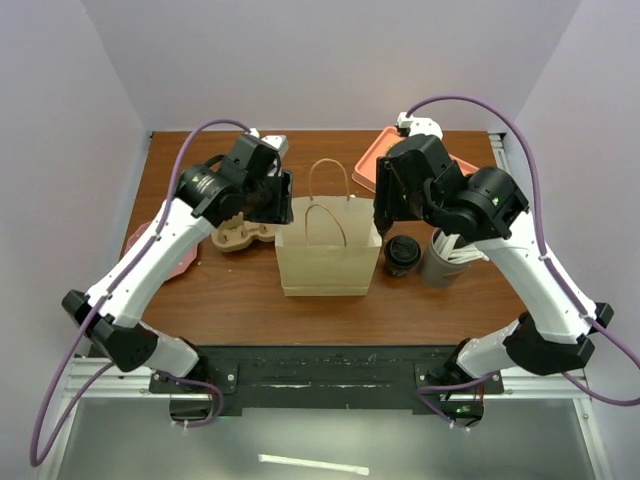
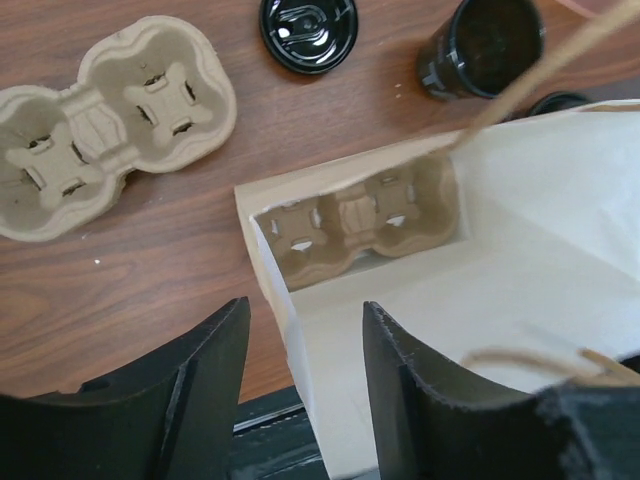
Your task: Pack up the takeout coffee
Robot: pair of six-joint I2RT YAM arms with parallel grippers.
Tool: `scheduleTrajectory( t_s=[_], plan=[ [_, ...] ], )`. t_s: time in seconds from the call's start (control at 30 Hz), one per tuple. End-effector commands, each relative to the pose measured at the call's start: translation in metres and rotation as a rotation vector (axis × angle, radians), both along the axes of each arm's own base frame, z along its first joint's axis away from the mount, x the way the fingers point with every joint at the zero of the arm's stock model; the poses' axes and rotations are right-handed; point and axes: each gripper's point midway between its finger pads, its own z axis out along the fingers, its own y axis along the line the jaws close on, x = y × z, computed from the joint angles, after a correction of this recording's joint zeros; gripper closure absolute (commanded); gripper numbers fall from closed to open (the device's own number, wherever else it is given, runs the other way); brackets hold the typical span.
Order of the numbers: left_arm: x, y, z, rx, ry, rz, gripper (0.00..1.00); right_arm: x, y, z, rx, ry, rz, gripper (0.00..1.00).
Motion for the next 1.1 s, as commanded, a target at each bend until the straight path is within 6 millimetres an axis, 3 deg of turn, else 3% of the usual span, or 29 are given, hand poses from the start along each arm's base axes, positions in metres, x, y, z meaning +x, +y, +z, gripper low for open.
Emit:
scheduleTrajectory(
  t_s=[0.0, 0.03, 0.13, 0.17, 0.23, 0.27, 0.47, 0.7, 0.87, 0.9, 1.07],
  plan=[
    [0.015, 0.0, 0.0, 0.054, -0.039, -0.023, 0.48, -0.003, -0.013, 0.004, -0.029, -0.016, -0.006, 0.42],
    [0.016, -0.001, -0.001, 0.054, -0.04, -0.032, 0.5, -0.005, -0.013, 0.003, -0.034, -0.012, 0.005, 0.42],
    [0.017, -0.013, 0.0, 0.037, -0.066, -0.117, 0.69, -0.009, -0.01, -0.001, -0.033, -0.011, 0.054, 0.42],
    [0.017, -0.015, 0.002, 0.025, -0.079, -0.125, 0.83, -0.01, -0.009, -0.002, -0.032, -0.008, 0.065, 0.42],
    [0.011, -0.019, 0.011, -0.018, -0.108, -0.134, 0.98, -0.014, -0.007, -0.003, -0.032, -0.008, 0.104, 0.42],
    [0.008, -0.02, 0.016, -0.036, -0.121, -0.132, 1.0, -0.015, -0.007, -0.002, -0.026, -0.011, 0.112, 0.43],
    [-0.029, -0.015, 0.032, -0.194, -0.227, -0.092, 1.0, -0.034, 0.008, 0.027, 0.103, -0.045, 0.242, 0.42],
    [-0.04, 0.008, 0.02, -0.214, -0.309, -0.035, 1.0, -0.036, -0.014, 0.059, 0.144, -0.176, 0.193, 0.43],
    [-0.044, 0.018, 0.032, -0.187, -0.405, -0.089, 1.0, -0.02, -0.027, 0.061, 0.123, -0.209, 0.062, 0.41],
    [-0.045, 0.011, 0.038, -0.221, -0.436, -0.126, 1.0, -0.017, -0.025, 0.06, 0.124, -0.207, 0.049, 0.41],
    [-0.052, 0.01, 0.03, -0.22, -0.47, -0.192, 1.0, -0.006, -0.016, 0.054, 0.119, -0.205, 0.034, 0.41]
  ],
)
